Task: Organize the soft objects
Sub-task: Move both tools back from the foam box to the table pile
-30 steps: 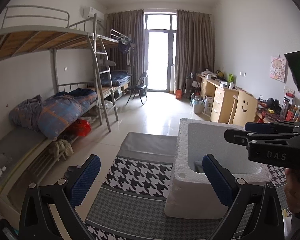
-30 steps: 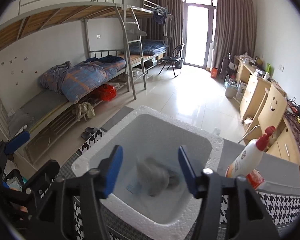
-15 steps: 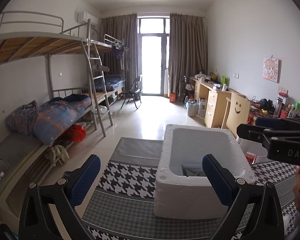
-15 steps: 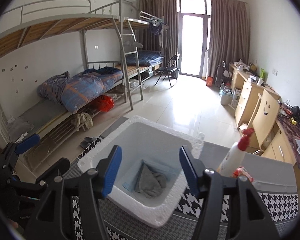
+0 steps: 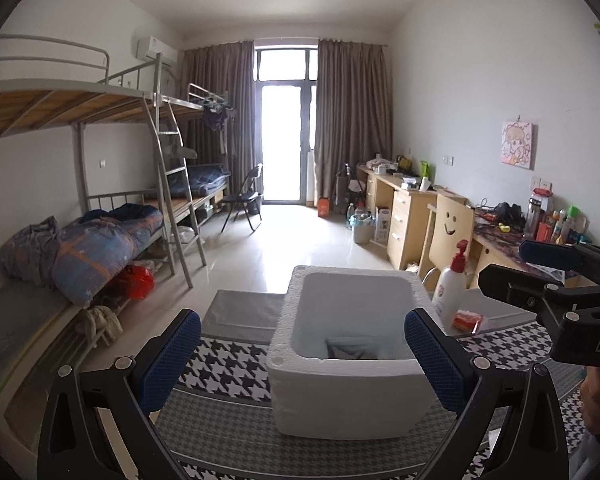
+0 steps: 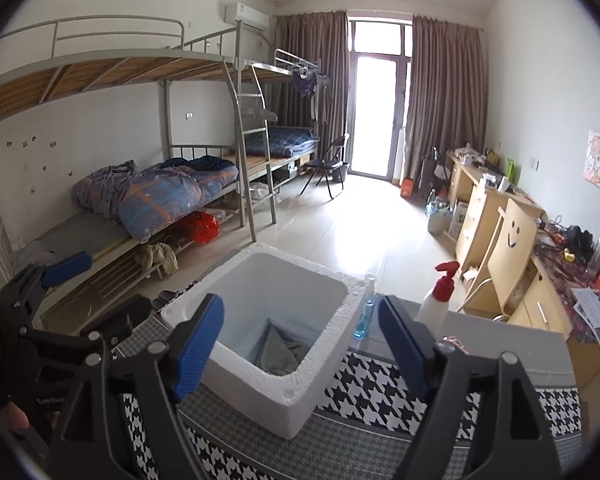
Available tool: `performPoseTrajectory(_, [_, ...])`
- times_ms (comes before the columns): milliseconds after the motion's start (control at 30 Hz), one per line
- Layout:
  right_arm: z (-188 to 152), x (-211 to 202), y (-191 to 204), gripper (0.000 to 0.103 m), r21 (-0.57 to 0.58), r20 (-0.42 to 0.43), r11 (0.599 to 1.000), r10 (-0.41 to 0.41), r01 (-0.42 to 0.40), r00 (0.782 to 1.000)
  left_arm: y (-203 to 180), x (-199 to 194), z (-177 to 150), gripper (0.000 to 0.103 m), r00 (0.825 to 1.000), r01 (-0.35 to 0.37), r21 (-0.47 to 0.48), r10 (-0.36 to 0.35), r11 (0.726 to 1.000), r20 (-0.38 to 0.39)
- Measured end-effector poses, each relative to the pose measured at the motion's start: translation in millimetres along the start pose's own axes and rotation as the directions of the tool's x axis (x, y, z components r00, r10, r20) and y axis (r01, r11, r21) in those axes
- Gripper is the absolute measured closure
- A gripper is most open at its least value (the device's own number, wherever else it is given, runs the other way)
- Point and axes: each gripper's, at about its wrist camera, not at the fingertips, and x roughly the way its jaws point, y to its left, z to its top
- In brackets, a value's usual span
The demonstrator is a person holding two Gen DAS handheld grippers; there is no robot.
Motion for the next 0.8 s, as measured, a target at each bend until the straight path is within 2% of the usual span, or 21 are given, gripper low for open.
performPoseTrajectory(300, [-10.2, -28.1, -11.2, 0.017, 0.038, 0.058, 0.999, 0.014, -0.017, 0.998, -18.0, -21.5, 2.9, 0.001, 0.998, 0.031, 0.030, -0.032, 0.999, 0.044])
performPoseTrajectory(800, [-41.3, -75.2, -26.5, 0.017, 0.057, 0.136, 0.998, -0.044, 0.037, 0.990, -45.3, -47.2, -6.6, 0.001, 0.989, 0.125, 0.060, -0.129, 0.990, 0.075])
